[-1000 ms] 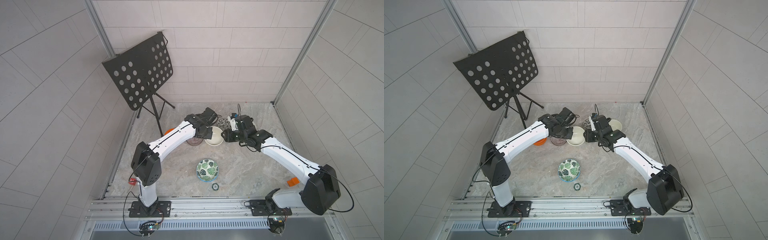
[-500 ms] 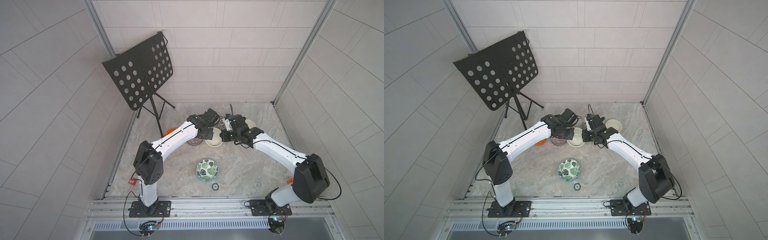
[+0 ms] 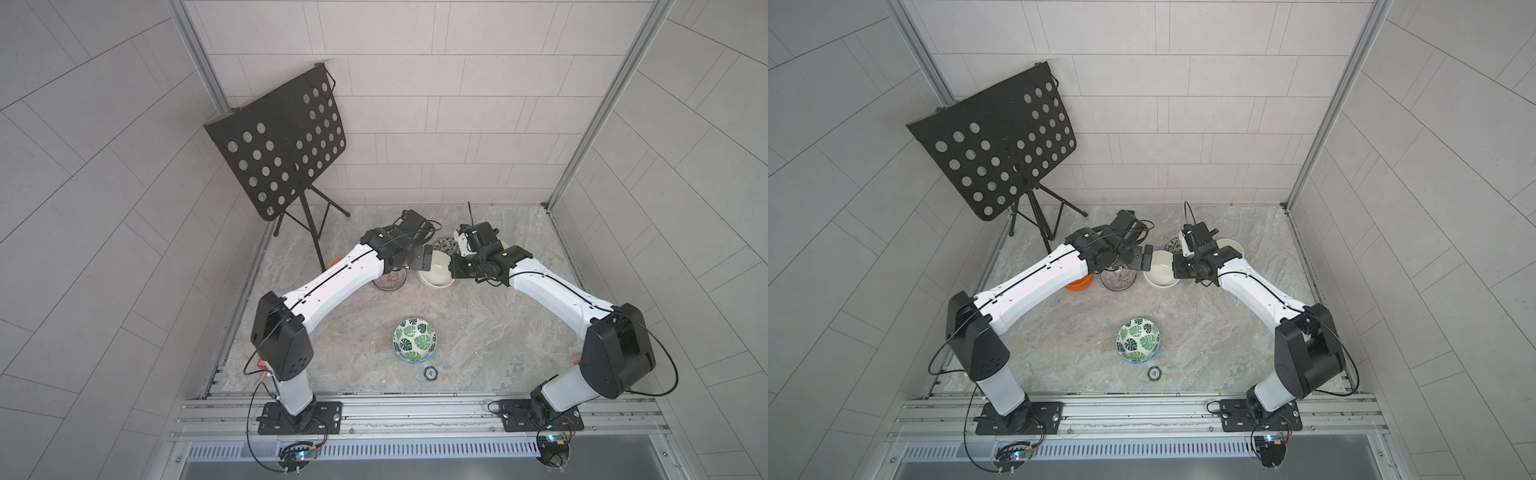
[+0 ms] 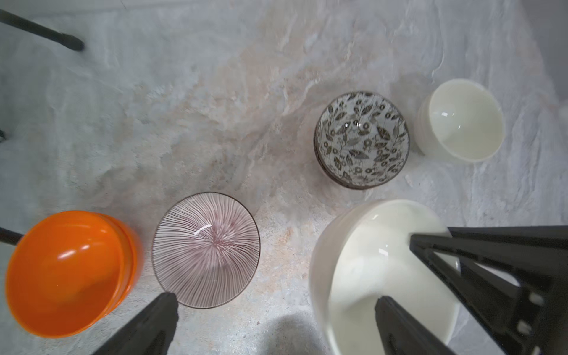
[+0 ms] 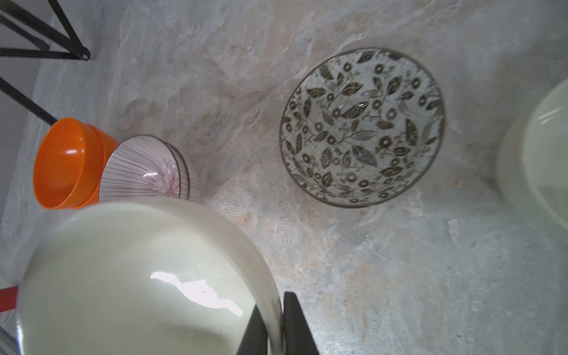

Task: Stack the bowls
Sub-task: Place the bowl on the bowl.

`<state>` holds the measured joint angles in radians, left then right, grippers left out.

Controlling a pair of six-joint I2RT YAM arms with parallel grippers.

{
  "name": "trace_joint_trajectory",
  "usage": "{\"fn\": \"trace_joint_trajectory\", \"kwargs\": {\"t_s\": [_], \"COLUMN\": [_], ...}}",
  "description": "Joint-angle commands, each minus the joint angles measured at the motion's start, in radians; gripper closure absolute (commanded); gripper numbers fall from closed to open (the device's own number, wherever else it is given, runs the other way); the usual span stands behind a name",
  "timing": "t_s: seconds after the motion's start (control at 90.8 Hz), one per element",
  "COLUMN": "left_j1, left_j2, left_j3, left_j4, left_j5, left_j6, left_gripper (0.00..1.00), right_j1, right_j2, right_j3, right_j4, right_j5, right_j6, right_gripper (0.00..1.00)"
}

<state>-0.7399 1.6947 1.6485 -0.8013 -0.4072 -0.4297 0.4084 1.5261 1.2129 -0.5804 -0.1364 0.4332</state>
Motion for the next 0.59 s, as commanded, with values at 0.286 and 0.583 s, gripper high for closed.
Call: {"fn": "trace_joint_trajectory", "kwargs": {"t_s": [0.286,0.583], "left_j1": [0.063,0.089], "left_j2": [-0.146,-0.107], "left_j3": [-0.1,-0.104], "left_j4": [0.061,0.06], "left_j5": [-0.124,-0.08], "left_j6": [-0.004,-0.018], "left_gripper": [0.0,0.0], "right_j1": [-0.416,-0.49], "right_j2": [0.042,0.252], "right_j3": [0.144,0.28], "right_j4": [-0.039,-0.133], "right_j5": [0.023,0.053], "right_j6": [-0.008,-0.06], "right_gripper": [1.0,1.0]}}
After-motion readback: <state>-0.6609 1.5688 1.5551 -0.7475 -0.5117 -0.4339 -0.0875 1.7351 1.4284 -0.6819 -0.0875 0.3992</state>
